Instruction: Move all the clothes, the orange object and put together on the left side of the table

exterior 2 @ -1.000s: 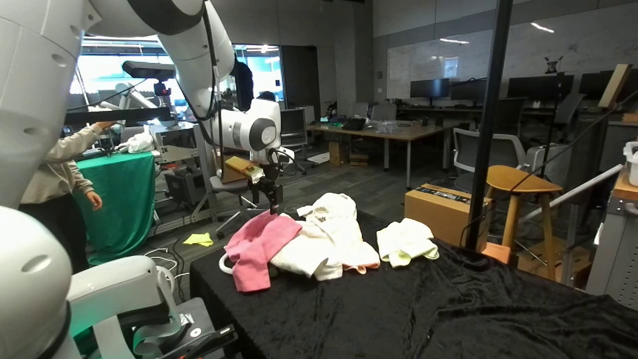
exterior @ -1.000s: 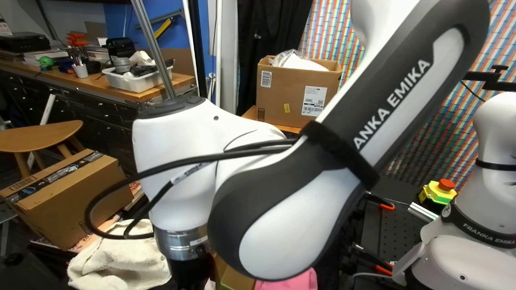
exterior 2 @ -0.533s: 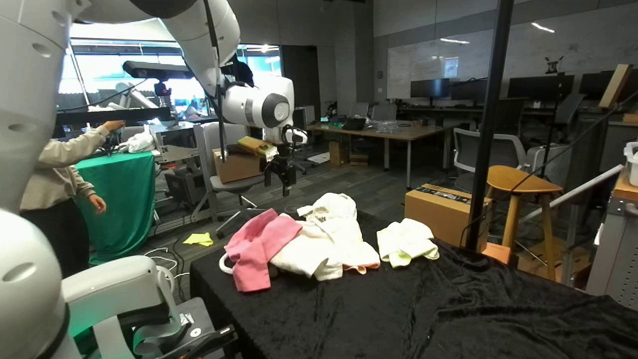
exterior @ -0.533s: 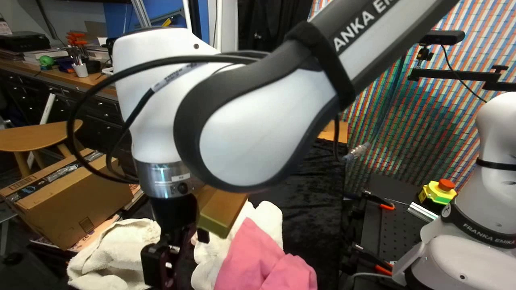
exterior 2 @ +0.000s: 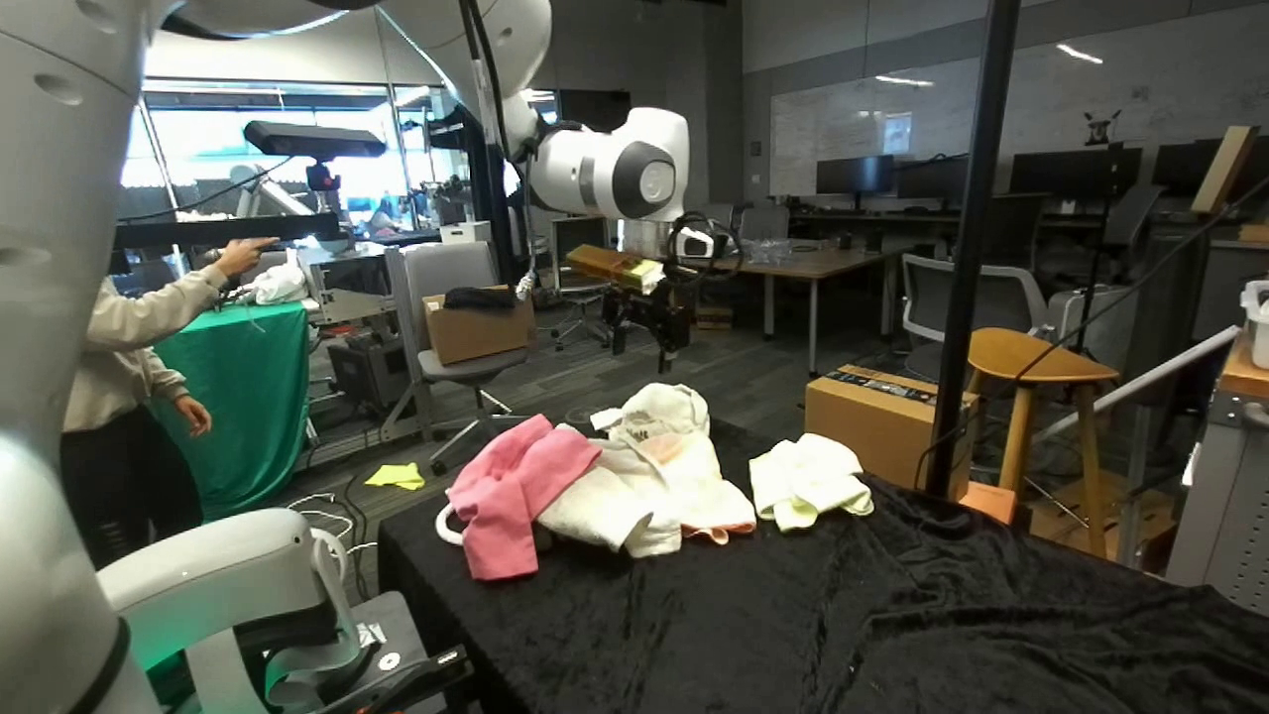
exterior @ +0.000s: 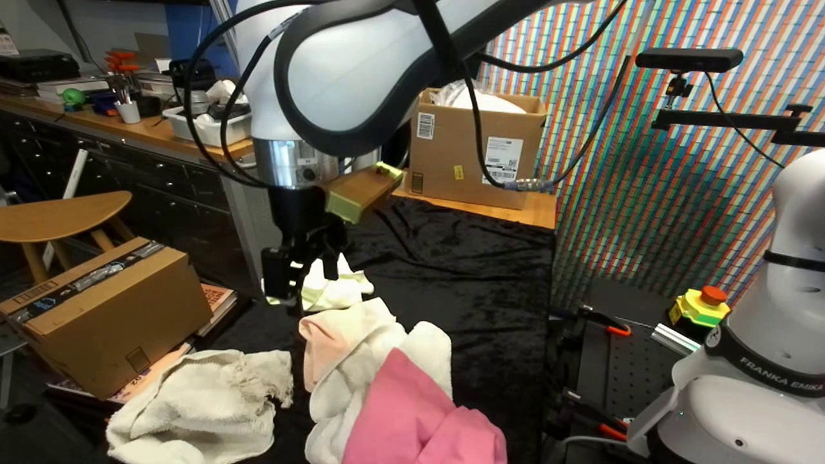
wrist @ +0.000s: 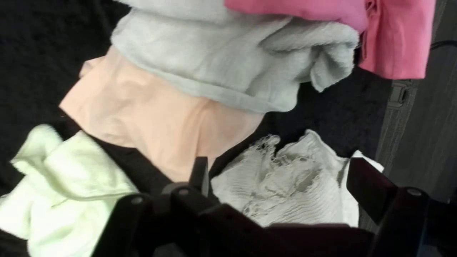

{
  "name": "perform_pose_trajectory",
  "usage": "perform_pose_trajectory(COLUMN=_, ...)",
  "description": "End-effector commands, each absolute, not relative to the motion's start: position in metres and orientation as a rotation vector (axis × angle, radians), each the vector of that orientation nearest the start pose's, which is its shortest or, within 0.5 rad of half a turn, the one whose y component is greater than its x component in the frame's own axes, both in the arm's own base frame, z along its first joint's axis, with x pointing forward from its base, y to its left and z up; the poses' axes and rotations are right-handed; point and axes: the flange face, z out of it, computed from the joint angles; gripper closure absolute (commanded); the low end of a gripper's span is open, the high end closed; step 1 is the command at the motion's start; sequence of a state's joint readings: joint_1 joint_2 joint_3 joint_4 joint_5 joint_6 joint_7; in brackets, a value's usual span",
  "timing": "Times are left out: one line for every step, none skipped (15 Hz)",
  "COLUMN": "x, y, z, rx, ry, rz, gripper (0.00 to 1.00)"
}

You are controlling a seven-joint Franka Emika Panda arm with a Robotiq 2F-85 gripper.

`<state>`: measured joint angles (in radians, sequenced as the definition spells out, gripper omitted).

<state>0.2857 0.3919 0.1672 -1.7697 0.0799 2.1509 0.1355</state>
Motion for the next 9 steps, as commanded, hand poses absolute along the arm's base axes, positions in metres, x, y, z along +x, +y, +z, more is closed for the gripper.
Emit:
perform_pose_trajectory(x=0.624, y=0.223, z=0.355, rx=-3.007, ry=-0.440, rz=0.080, gripper=0.00)
perform_pose_trajectory(x=0.631, y=0.208, z=0.356, rx=-3.010, ry=-0.447, rz=0.081, gripper=0.00)
perform_pose_trajectory(x=0.638, y=0.191, z=0.357, rx=-3.011, ry=-0.455, rz=0.083, gripper=0.00)
perform_pose_trajectory(x=0.644, y=0.178, z=0.356, rx=-3.011, ry=-0.472, rz=0.088, gripper=0.00)
perform_pose_trajectory(x=0.650, y=0.166, z=0.354, rx=-3.014, ry=-0.502, rz=0.092, gripper=0.00)
perform_pose_trajectory(x=0.654, y=0.156, z=0.351, rx=-3.018, ry=-0.533, rz=0.098, gripper=0.00)
perform_pose_trajectory(x=0.658, y=0.147, z=0.347, rx=-3.022, ry=-0.578, rz=0.096, gripper=0.00)
perform_pose_trajectory(x=0.663, y=0.141, z=0.342, rx=-3.015, ry=-0.638, rz=0.098, gripper=0.00)
perform_pose_trajectory(x=0.666, y=0.136, z=0.336, rx=-3.011, ry=-0.696, rz=0.104, gripper=0.00)
